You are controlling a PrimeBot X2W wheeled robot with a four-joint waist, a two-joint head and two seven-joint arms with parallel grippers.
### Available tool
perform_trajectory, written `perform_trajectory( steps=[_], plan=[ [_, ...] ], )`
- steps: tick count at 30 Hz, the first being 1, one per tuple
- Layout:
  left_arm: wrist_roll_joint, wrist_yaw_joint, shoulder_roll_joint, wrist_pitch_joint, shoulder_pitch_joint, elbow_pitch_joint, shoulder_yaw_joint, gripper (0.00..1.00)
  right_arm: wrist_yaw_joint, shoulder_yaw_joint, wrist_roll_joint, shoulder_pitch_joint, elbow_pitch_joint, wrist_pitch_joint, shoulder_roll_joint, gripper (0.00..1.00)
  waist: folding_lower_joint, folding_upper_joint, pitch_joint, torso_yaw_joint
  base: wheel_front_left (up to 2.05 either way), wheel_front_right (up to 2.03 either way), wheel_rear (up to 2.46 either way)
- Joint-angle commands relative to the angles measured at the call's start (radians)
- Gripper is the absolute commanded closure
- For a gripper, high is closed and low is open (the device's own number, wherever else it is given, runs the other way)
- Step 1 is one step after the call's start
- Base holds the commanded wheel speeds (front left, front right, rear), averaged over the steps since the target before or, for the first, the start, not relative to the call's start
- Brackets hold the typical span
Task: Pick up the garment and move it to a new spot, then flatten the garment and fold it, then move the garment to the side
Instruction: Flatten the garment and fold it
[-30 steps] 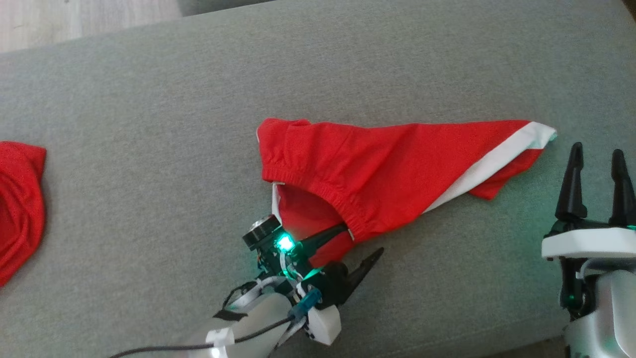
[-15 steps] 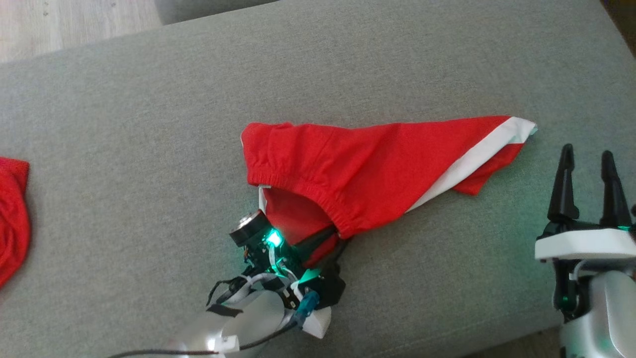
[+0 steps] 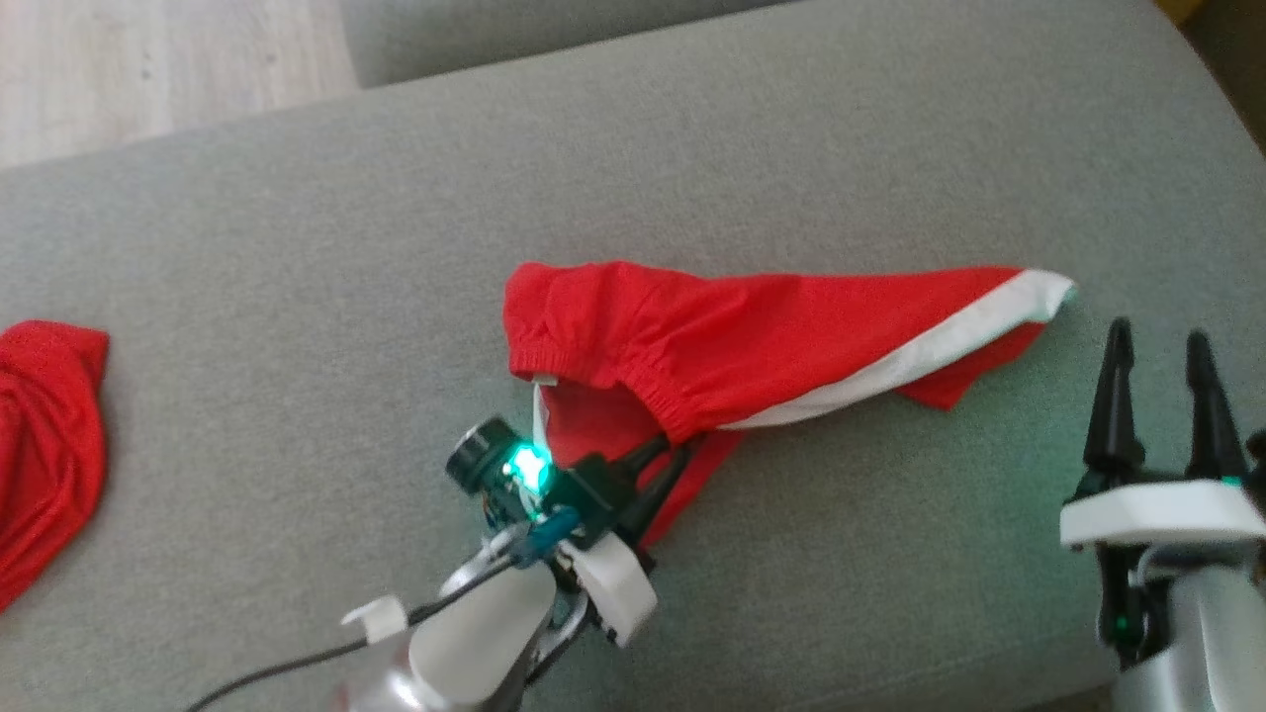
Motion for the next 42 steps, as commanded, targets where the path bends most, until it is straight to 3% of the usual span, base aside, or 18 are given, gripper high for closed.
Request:
perform_trajectory(
  steps=[1,5,9,15,21,29,34,38,42],
  plan=[
    [-0.056,-0.015,0.0,-0.005,0.015,-0.034,0.041,1.0,-0.001,0.025,0.009,0.016,-0.021,-0.004,-0.007,0.0,0.0001,0.0,-0.022,0.014,0.0,0.0,0.0],
    [-0.175,-0.035,0.011,0.026,0.049,-0.092,0.05,1.0,-0.001,0.036,0.022,0.041,0.004,-0.004,-0.007,0.0,0.0001,0.0,-0.046,0.035,0.0,0.0,0.0],
    [-0.243,-0.038,0.067,0.062,0.078,-0.178,0.064,1.0,-0.001,0.048,0.033,0.071,0.066,-0.004,-0.007,0.0,0.0001,0.0,-0.064,0.07,0.0,0.0,0.0],
    [-0.265,-0.006,0.157,0.093,0.111,-0.257,0.102,1.0,-0.001,0.041,0.018,0.084,0.185,-0.004,-0.007,0.0,0.0001,0.0,-0.068,0.129,0.0,0.0,0.0],
    [-0.259,0.022,0.193,0.111,0.129,-0.306,0.102,1.0,-0.001,0.07,0.069,0.102,0.254,-0.004,-0.007,0.0,0.0001,0.0,-0.069,0.194,0.0,0.0,0.0],
    [-0.252,0.059,0.207,0.082,0.139,-0.315,0.116,1.0,-0.001,0.149,0.011,0.26,0.123,-0.004,-0.01,0.0,0.0001,0.0,-0.064,0.21,0.0,0.0,0.0],
    [-0.246,0.076,0.214,0.039,0.129,-0.293,0.138,1.0,-0.001,0.217,-0.04,0.334,0.039,0.015,-0.044,0.0,0.0001,0.0,-0.059,0.199,0.0,0.0,0.0],
    [-0.242,0.072,0.216,0.02,0.106,-0.262,0.153,1.0,-0.001,0.351,-0.01,0.364,-0.069,0.066,-0.107,0.0,0.0001,0.0,-0.05,0.189,0.0,0.0,0.0],
    [-0.234,0.065,0.211,0.009,0.064,-0.232,0.165,1.0,-0.001,0.489,0.094,0.364,-0.148,0.135,-0.183,0.0,0.0001,0.0,-0.031,0.19,0.0,0.0,0.0]
  ],
)
